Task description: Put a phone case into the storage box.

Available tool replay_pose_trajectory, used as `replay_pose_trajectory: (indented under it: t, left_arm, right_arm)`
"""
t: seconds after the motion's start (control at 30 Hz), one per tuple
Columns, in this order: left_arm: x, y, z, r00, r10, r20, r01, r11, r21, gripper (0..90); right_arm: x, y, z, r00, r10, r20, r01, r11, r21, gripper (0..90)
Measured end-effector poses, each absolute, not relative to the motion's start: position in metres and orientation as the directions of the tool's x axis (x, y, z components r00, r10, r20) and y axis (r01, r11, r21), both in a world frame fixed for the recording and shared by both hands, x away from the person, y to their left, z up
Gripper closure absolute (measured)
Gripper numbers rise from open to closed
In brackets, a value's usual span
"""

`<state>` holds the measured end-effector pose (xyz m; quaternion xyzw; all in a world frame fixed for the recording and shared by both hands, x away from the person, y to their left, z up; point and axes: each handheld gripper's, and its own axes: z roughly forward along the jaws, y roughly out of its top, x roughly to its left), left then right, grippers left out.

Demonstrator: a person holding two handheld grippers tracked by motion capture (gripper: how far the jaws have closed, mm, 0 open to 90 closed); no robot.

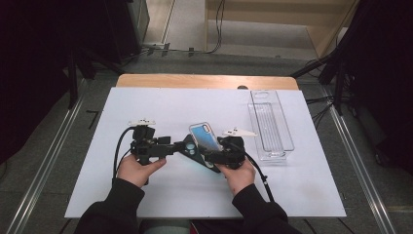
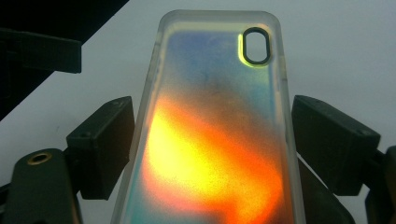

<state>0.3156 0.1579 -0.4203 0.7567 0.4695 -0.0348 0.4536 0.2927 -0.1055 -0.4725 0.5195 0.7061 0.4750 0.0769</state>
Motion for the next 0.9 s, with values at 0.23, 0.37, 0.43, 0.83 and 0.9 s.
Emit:
replay_pose_trajectory:
  t: [0.23,0.37,0.43,0.83,0.9]
  left_arm:
    - [0.323,0.149,-0.419,0.547,0.716,-0.435,0.739,-0.169,0.652,23.7]
    - [0.328,0.146,-0.42,0.525,0.707,-0.475,0.761,-0.14,0.633,25.5]
    - [0.331,0.145,-0.421,0.511,0.702,-0.496,0.773,-0.123,0.622,25.5]
    - [0.34,0.136,-0.42,0.452,0.718,-0.53,0.798,-0.06,0.599,27.7]
    - [0.341,0.134,-0.421,0.44,0.722,-0.534,0.803,-0.05,0.593,28.9]
  right_arm:
    - [0.29,-0.096,-0.475,-0.453,0.802,0.389,0.64,-0.011,0.768,14.6]
    - [0.289,-0.093,-0.476,-0.441,0.795,0.416,0.64,-0.046,0.767,14.6]
    - [0.289,-0.092,-0.477,-0.443,0.79,0.423,0.637,-0.054,0.769,14.6]
    - [0.285,-0.084,-0.476,-0.449,0.768,0.458,0.628,-0.093,0.772,14.6]
    - [0.283,-0.082,-0.476,-0.451,0.765,0.46,0.625,-0.097,0.775,14.6]
